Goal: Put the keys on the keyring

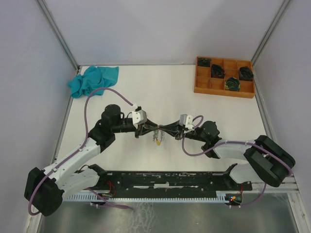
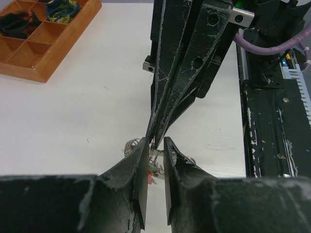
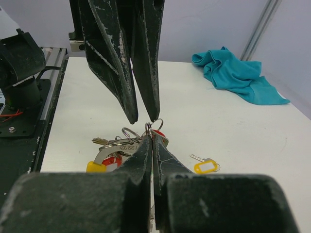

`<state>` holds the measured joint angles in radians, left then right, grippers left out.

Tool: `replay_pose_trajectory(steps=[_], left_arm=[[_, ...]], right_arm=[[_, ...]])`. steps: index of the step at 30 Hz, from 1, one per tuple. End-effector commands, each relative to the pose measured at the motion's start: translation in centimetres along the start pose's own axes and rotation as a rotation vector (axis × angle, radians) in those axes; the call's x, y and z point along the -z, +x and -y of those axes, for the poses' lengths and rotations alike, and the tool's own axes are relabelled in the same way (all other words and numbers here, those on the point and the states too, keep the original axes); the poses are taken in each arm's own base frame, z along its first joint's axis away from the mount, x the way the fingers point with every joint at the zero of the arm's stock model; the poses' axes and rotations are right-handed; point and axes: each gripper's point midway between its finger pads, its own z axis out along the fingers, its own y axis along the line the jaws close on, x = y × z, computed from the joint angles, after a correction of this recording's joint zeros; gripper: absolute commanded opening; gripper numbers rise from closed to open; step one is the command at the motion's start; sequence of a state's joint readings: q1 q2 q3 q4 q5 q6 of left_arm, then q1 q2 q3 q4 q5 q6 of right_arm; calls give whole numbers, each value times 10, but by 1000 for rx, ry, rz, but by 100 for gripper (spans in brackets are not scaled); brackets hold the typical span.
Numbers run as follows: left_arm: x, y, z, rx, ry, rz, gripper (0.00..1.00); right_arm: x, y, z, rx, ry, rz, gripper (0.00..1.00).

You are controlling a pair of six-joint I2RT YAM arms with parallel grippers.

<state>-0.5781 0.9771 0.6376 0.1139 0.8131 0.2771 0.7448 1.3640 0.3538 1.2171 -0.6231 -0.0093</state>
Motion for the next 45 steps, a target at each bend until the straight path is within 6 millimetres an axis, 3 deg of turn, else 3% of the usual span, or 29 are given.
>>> replay_pose_trajectory(steps=[1, 24, 27, 31, 34, 38, 45], left_arm=[[-1, -7, 6, -9, 48, 33, 24], [-7, 10, 2, 37, 50, -30, 19], [-7, 10, 1, 34, 41, -33, 16], [-6, 11, -1, 27, 29, -41, 3], [-5, 14, -4, 29, 16, -59, 3], [-6, 19, -6, 30, -5, -95, 3], [-7, 30, -9, 38, -41, -190, 3]], right_arm=[[-8, -40, 7, 79, -5, 109, 1], [-6, -62, 4, 101, -19, 151, 1], [-6, -63, 4, 100, -20, 155, 1], [-6, -55, 4, 89, -18, 127, 1], [-4, -48, 4, 84, -18, 89, 1], [0, -32, 2, 83, -32, -20, 9], [22, -2, 0, 117, -58, -280, 36]])
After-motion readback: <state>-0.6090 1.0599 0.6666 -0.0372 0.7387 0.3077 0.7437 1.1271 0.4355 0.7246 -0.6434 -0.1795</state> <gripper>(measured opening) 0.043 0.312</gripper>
